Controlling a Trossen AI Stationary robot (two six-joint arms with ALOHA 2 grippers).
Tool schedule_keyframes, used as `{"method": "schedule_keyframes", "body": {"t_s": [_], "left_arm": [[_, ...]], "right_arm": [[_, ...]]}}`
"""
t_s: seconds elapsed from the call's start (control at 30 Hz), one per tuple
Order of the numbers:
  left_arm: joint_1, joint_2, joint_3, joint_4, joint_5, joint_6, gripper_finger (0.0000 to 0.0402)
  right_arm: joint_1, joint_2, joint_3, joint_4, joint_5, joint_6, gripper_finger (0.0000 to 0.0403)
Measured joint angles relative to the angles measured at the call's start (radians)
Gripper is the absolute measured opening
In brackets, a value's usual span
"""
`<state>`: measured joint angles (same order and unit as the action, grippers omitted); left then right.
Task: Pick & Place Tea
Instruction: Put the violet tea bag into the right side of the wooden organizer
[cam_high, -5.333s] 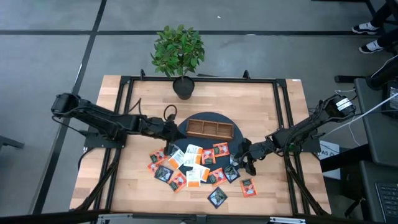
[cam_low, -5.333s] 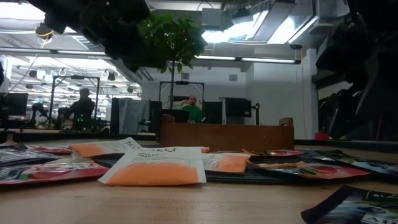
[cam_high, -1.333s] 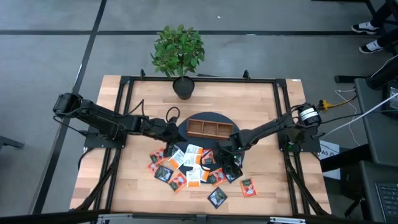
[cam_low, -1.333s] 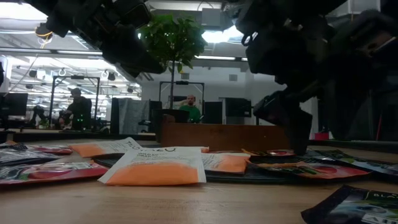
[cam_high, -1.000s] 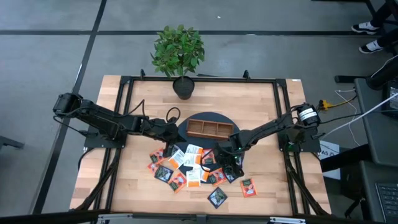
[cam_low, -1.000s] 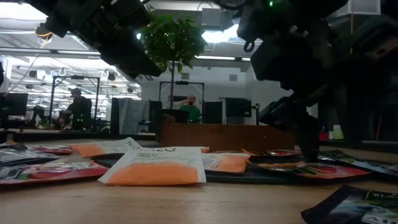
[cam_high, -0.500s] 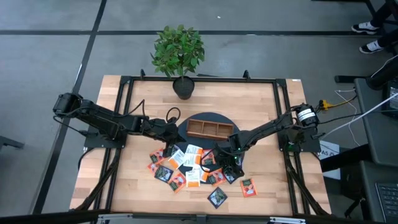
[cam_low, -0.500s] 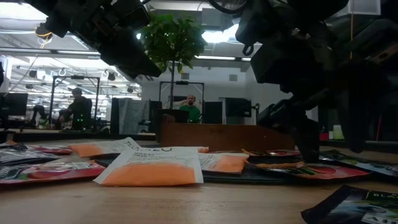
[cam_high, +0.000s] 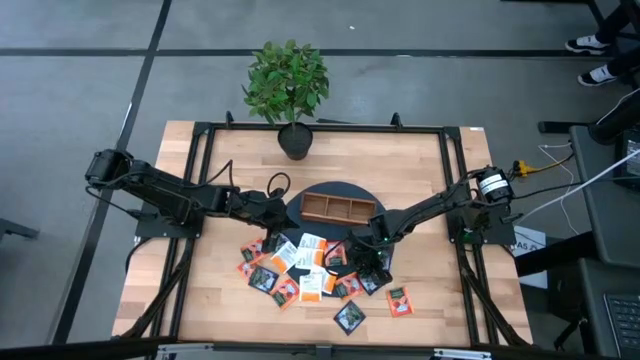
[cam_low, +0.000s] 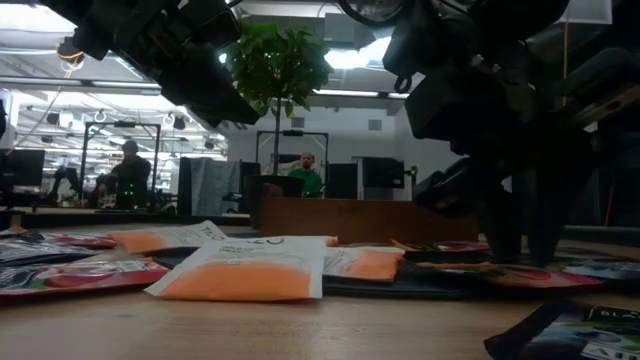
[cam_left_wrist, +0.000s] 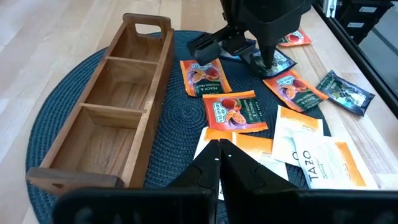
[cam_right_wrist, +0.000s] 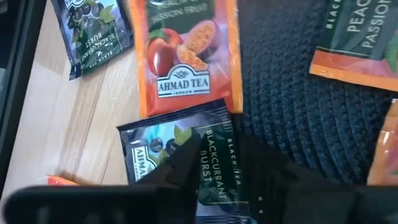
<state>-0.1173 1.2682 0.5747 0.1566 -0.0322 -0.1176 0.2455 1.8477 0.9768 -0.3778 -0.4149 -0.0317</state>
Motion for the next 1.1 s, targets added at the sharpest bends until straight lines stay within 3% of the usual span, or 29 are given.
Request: {"method": "schedule_keyframes", "body": {"t_s": [0.23,0.63,1.1], "left_arm": [[0.0,0.0,0.0,0.0,0.0,0.0,0.0004],[0.0,0.0,0.0,0.0,0.0,0.0,0.0004],[0.0,0.0,0.0,-0.003,0.0,0.001,0.0004]], "right_arm": [[0.0,0.001,-0.001,0.005,0.025,-0.018,0.0009],[0.002,-0.008,0.016,0.004,0.057,-0.056,0.0003],[0.001,-0.147,0.019,-0.013,0.074,-0.05,0.0001]]}}
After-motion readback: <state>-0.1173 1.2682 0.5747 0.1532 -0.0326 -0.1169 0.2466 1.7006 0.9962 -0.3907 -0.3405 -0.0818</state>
